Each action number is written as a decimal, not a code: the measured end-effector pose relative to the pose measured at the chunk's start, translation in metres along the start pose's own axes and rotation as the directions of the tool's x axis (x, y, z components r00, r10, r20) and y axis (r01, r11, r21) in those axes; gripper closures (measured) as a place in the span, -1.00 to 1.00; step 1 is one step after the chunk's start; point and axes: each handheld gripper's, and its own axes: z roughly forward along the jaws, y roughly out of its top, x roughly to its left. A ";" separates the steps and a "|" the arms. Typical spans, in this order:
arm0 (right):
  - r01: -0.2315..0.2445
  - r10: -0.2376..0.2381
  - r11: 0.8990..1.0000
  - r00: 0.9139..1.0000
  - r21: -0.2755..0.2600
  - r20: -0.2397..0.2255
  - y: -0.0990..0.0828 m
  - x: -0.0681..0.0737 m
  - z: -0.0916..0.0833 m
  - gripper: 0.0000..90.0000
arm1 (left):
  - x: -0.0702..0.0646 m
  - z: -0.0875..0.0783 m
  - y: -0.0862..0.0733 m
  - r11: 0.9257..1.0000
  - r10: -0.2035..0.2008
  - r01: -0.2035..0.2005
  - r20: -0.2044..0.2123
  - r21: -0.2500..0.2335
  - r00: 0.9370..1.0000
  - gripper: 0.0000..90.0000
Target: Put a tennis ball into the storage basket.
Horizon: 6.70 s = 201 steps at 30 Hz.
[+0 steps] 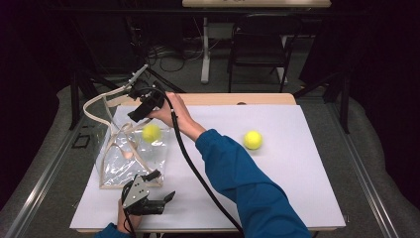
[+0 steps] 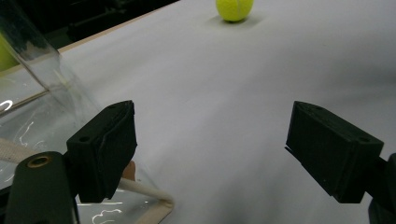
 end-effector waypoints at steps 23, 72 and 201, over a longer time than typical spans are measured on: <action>-0.061 0.056 0.994 0.996 -0.092 -0.062 -0.019 -0.009 -0.053 -0.98 | -0.001 0.001 0.000 1.000 0.009 -0.009 0.000 0.008 1.000 -0.65; -0.146 0.146 0.989 0.989 -0.034 -0.008 -0.140 -0.028 -0.102 -1.00 | -0.002 0.002 0.001 1.000 0.010 -0.010 -0.003 0.008 1.000 -0.65; -0.409 0.393 0.912 0.888 0.019 0.238 -0.344 -0.075 -0.152 -1.00 | -0.009 0.004 0.003 0.999 0.040 -0.040 -0.008 0.018 0.999 -0.65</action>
